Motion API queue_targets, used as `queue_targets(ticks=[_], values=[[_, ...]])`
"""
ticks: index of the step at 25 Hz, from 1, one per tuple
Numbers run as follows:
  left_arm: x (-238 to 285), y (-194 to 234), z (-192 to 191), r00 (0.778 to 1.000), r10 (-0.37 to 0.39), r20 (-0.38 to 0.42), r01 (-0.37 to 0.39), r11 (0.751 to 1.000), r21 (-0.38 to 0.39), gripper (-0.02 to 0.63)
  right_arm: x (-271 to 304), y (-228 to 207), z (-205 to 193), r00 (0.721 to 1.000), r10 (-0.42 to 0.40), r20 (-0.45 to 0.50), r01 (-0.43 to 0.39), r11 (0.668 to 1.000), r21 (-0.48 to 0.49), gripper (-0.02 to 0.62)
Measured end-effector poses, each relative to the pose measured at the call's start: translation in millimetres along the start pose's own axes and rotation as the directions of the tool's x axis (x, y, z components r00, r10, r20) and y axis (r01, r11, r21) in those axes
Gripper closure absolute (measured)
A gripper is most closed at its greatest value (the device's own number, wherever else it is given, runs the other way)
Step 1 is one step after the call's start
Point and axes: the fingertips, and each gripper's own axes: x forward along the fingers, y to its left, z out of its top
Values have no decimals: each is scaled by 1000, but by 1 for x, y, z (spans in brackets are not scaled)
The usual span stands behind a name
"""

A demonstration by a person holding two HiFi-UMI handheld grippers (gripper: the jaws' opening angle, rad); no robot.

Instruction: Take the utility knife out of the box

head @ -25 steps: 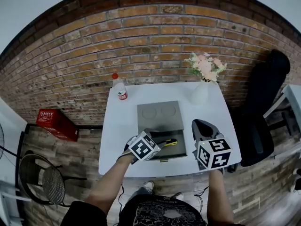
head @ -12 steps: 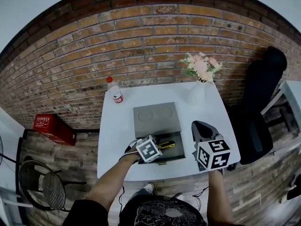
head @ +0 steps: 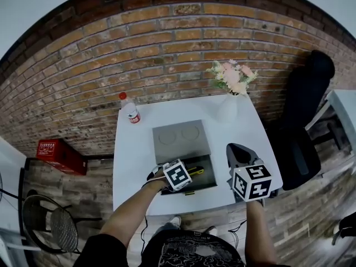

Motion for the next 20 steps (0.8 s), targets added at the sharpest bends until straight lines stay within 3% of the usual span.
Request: queue_targets(ticks=[5,20], values=[[-1,3,2,1000,12,-7,-12,1000,-27,471,-1,3,-3,1000,2,-7,-2,1000,0,575],[-15,8,-6,995,66,76,-55,987,-149,479,-6,9,-7,1000,10,-10,-10,1000,-6,575]])
